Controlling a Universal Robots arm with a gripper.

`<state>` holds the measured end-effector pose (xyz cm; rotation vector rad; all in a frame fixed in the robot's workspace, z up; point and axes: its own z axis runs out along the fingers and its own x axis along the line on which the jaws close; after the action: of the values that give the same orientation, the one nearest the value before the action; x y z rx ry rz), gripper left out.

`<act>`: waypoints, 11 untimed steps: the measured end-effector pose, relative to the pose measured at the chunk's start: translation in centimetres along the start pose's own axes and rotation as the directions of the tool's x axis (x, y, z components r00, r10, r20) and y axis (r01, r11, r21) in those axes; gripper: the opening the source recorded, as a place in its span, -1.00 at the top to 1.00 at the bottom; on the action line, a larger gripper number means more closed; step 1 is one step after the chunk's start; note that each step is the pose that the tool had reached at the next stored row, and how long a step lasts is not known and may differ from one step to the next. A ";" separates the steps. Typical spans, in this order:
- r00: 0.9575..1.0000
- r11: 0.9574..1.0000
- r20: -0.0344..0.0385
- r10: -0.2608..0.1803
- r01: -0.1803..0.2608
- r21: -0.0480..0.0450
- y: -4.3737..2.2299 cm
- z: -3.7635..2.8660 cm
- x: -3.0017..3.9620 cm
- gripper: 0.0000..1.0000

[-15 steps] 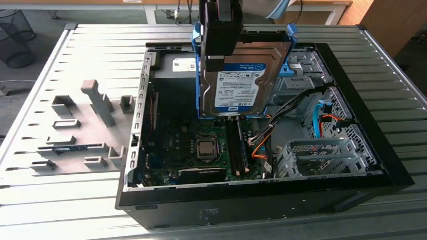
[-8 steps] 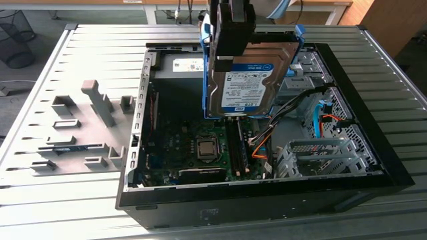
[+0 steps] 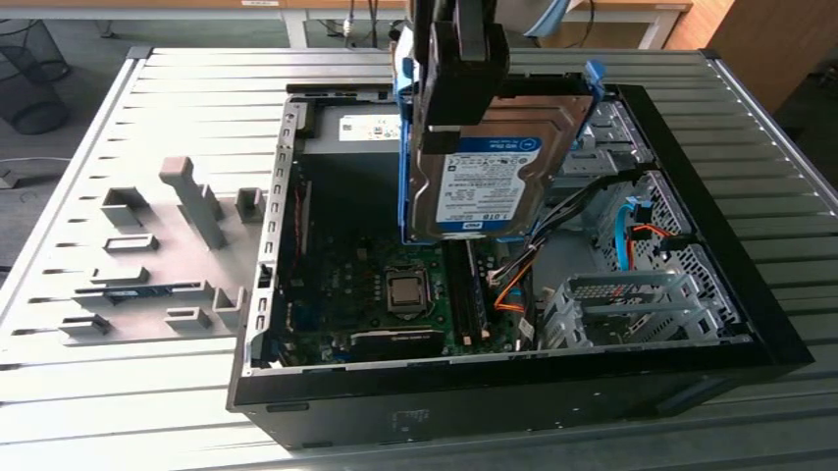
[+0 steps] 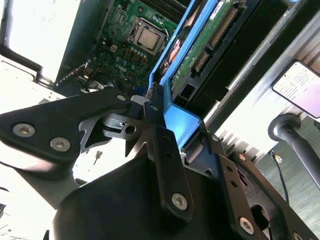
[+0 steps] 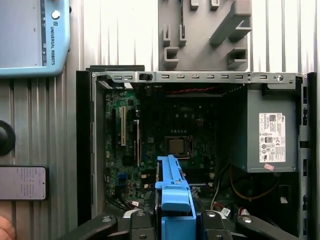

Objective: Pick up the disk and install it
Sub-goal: 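Insert the disk into the insertion slot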

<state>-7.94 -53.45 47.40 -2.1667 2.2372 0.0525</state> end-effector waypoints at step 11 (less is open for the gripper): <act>1.000 1.000 0.000 0.000 0.000 -0.002 -1.70 0.02 0.28 0.25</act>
<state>-6.25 -53.78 47.36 -2.1678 2.2386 0.0546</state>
